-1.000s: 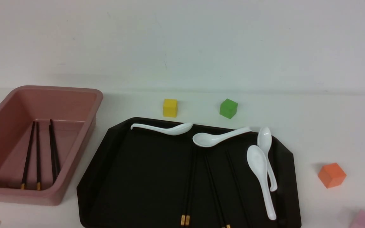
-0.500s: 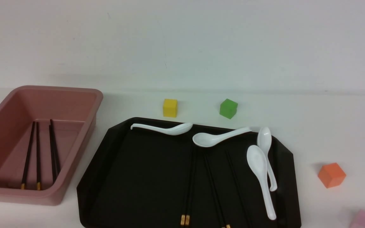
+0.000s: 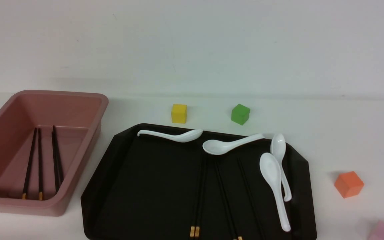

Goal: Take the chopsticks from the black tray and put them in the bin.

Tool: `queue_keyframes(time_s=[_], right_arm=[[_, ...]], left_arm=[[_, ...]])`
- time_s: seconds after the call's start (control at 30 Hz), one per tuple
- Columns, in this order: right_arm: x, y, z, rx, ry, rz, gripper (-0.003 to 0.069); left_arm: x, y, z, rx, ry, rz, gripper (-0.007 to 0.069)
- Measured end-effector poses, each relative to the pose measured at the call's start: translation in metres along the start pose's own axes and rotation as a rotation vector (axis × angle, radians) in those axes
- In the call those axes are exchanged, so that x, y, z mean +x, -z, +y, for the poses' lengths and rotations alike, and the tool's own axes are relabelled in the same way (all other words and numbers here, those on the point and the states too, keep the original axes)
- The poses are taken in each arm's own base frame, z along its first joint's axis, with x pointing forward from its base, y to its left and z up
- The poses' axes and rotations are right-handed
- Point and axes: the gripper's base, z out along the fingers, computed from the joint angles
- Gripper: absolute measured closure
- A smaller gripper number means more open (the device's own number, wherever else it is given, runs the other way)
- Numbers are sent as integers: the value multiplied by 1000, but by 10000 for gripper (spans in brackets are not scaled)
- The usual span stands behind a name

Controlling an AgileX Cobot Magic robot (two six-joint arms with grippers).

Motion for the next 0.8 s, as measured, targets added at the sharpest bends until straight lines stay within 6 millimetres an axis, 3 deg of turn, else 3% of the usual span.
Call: queue_keyframes(time_s=[0.8], right_arm=[[0, 0, 0, 0, 0, 0, 417]], left_arm=[[0, 0, 0, 0, 0, 0, 584]])
